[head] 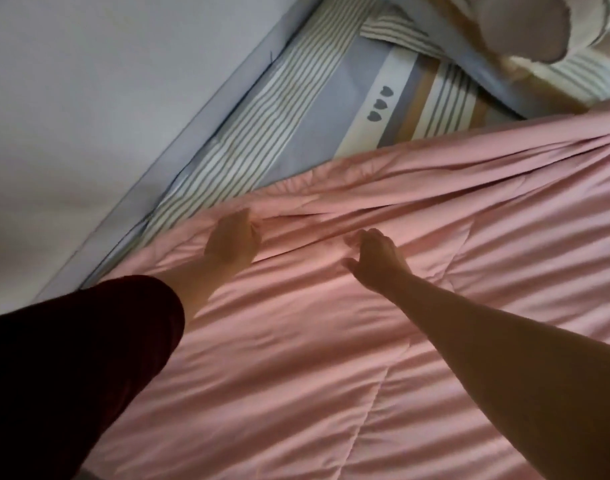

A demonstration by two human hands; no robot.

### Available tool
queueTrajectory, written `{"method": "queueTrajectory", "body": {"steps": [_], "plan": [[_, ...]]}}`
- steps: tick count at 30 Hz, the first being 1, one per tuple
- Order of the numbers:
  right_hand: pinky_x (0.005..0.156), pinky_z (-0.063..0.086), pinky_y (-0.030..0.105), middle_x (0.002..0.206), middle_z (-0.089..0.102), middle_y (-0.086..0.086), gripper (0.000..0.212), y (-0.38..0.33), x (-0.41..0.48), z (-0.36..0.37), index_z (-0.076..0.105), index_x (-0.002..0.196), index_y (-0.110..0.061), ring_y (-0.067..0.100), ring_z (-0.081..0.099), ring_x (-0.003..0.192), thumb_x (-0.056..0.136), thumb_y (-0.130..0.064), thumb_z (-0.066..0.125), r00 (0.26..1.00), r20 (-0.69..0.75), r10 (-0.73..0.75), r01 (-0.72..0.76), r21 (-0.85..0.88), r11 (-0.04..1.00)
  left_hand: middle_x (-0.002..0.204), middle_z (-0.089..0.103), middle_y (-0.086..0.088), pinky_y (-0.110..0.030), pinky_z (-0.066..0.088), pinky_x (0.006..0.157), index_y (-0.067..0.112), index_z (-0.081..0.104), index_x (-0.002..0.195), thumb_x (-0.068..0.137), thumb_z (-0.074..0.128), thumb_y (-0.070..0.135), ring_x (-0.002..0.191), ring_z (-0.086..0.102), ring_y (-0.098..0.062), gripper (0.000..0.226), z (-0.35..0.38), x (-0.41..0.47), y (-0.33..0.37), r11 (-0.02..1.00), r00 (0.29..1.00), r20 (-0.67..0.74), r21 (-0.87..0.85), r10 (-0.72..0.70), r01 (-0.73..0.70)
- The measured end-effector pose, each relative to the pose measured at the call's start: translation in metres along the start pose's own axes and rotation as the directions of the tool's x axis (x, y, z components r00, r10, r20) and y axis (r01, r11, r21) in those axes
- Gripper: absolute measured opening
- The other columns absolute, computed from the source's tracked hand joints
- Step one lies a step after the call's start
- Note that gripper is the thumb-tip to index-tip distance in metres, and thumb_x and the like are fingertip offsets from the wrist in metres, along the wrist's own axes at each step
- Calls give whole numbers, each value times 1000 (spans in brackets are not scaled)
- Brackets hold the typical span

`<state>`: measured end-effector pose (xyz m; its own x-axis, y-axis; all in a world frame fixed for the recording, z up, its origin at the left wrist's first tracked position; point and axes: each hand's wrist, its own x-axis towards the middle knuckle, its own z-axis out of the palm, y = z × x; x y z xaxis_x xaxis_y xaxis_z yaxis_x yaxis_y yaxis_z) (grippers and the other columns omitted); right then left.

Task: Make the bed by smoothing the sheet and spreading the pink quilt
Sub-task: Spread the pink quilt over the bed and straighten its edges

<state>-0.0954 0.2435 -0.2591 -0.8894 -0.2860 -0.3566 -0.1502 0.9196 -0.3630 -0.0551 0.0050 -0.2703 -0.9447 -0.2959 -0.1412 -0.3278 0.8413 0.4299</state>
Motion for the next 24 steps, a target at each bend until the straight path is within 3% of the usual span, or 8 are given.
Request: {"method": "queueTrajectory", "body": {"steps": [4, 7, 10, 12, 16, 21, 22, 24], "plan": [[97, 42, 34, 125, 59, 6, 29, -26, 68, -31, 62, 119, -17, 27, 53, 118, 91, -25, 61, 980, -186, 64, -49, 86, 995, 75, 71, -12, -29, 57, 64, 7, 68, 83, 87, 57, 5, 65, 69, -20, 12, -11, 57, 19, 888, 978, 44, -411, -206, 206], [94, 45, 32, 116, 66, 11, 22, -49, 121, -41, 68, 109, -15, 30, 58, 112, 89, -21, 59, 964, -207, 167, -117, 234, 965, 51, 62, -8, -16, 37, 34, 1, 60, 72, 91, 52, -1, 36, 55, -11, 22, -7, 94, 32, 421, 887, 352, -785, -301, 454], [91, 53, 39, 105, 71, 14, 28, -54, 168, -39, 69, 101, -12, 29, 66, 100, 80, -28, 62, 954, -103, 281, -220, 394, 892, 62, 63, -9, -11, 33, 32, 2, 55, 84, 96, 47, 6, 38, 59, -11, 15, 9, 110, 35, -31, 737, 626, -767, -255, 641], [74, 59, 39, 95, 71, 16, 35, -55, 191, -34, 66, 99, -3, 28, 69, 82, 82, -34, 62, 924, 51, 379, -351, 509, 786, 68, 63, -11, -12, 38, 33, 3, 56, 95, 98, 50, 24, 38, 61, -14, 22, 21, 118, 28, -181, 656, 716, -696, -239, 694], [57, 53, 31, 76, 62, 11, 47, -55, 210, -26, 61, 93, -4, 21, 61, 62, 92, -50, 54, 817, 312, 485, -575, 494, 652, 52, 66, -11, -13, 41, 32, 0, 62, 95, 98, 41, 46, 35, 59, -13, 51, 37, 132, 16, -207, 571, 774, -627, -274, 751], [90, 49, 26, 137, 54, 19, 40, -57, 215, -22, 48, 137, -3, 29, 64, 110, 101, -16, 35, 829, 361, 428, -560, 520, 645, 56, 67, -16, -22, 50, 37, -7, 59, 94, 99, 30, 9, 41, 65, -19, 34, 35, 128, 13, -293, 585, 772, -636, -250, 714], [93, 49, 23, 135, 53, 23, 40, -60, 215, -21, 48, 137, -5, 27, 64, 111, 100, -14, 32, 835, 352, 423, -551, 539, 638, 55, 67, -16, -24, 53, 39, -7, 58, 91, 99, 27, 7, 43, 65, -19, 35, 35, 124, 13, -272, 613, 752, -659, -243, 701], [67, 55, 19, 89, 73, 21, 33, -69, 219, -21, 62, 108, -5, 16, 74, 73, 98, -10, 32, 876, 266, 402, -471, 653, 593, 53, 67, -11, -23, 55, 45, -3, 55, 85, 100, 24, 8, 43, 65, -15, 36, 35, 122, 9, -264, 692, 687, -725, -222, 636]]}}
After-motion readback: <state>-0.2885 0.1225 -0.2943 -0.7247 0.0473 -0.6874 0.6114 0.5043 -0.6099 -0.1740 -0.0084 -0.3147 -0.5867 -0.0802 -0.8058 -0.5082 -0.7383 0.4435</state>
